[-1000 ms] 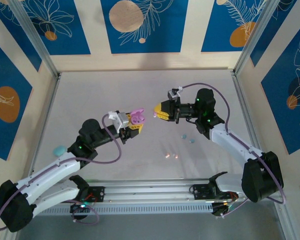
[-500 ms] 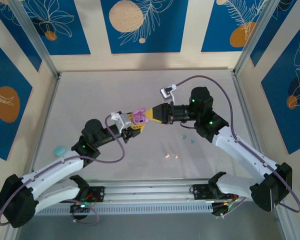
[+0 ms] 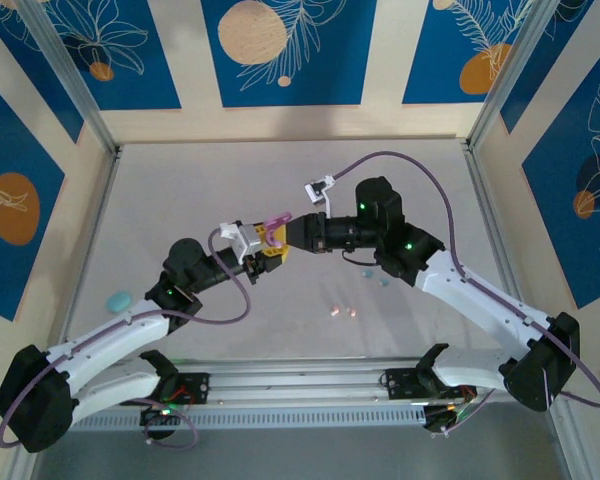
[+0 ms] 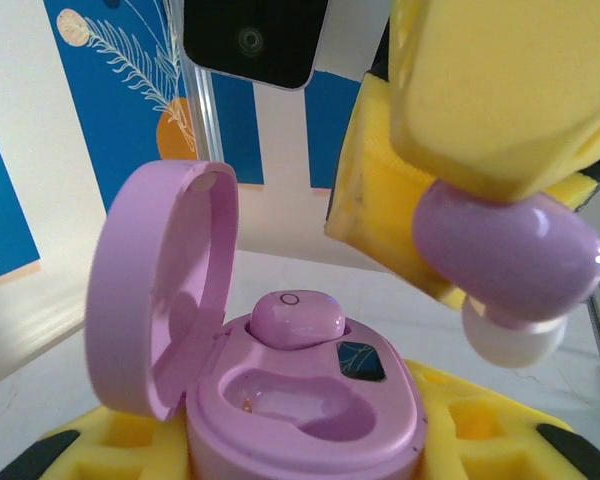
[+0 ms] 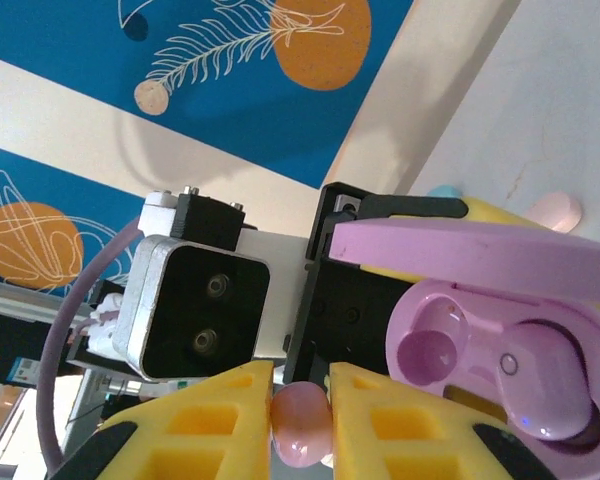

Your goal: Insert wireless bluetooth earbuds into charging case

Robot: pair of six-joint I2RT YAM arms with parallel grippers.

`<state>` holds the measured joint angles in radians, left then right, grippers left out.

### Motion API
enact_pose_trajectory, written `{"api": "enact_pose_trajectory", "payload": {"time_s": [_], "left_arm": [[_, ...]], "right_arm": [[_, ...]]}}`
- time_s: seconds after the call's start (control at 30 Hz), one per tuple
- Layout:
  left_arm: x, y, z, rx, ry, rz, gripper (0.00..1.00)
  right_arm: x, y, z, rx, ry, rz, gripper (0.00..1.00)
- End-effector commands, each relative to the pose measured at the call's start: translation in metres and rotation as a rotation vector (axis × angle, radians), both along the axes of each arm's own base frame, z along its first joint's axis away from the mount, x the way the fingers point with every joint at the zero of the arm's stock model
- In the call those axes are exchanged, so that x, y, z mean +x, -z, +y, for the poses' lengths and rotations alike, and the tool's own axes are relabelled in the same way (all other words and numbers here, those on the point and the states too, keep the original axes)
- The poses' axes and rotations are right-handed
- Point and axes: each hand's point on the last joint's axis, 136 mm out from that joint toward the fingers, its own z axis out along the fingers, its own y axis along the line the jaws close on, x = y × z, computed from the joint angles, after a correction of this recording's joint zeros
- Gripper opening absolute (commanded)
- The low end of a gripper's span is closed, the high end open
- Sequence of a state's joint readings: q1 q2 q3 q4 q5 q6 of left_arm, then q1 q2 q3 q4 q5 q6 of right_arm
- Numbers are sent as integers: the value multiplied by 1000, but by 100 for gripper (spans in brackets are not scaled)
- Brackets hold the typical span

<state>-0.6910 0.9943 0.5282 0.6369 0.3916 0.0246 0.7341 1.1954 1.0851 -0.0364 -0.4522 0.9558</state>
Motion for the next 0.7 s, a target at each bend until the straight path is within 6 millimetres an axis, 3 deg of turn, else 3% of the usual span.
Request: {"api": "enact_pose_trajectory", "payload": {"time_s": [0.0, 0.27, 0.43, 0.67], "left_arm": [[-6, -10, -2, -38, 32, -16, 33], [-7, -11, 0, -37, 29, -14, 33], [-6, -12, 0, -41, 23, -15, 33], [-7, -16, 2, -63, 20, -18, 33]], "right_arm": [[9, -6, 2, -19, 46, -40, 21], [20, 0, 9, -50, 82, -20, 22], [17, 4, 16, -78, 59, -17, 21], [21, 23, 10, -179, 111, -10, 22]]}}
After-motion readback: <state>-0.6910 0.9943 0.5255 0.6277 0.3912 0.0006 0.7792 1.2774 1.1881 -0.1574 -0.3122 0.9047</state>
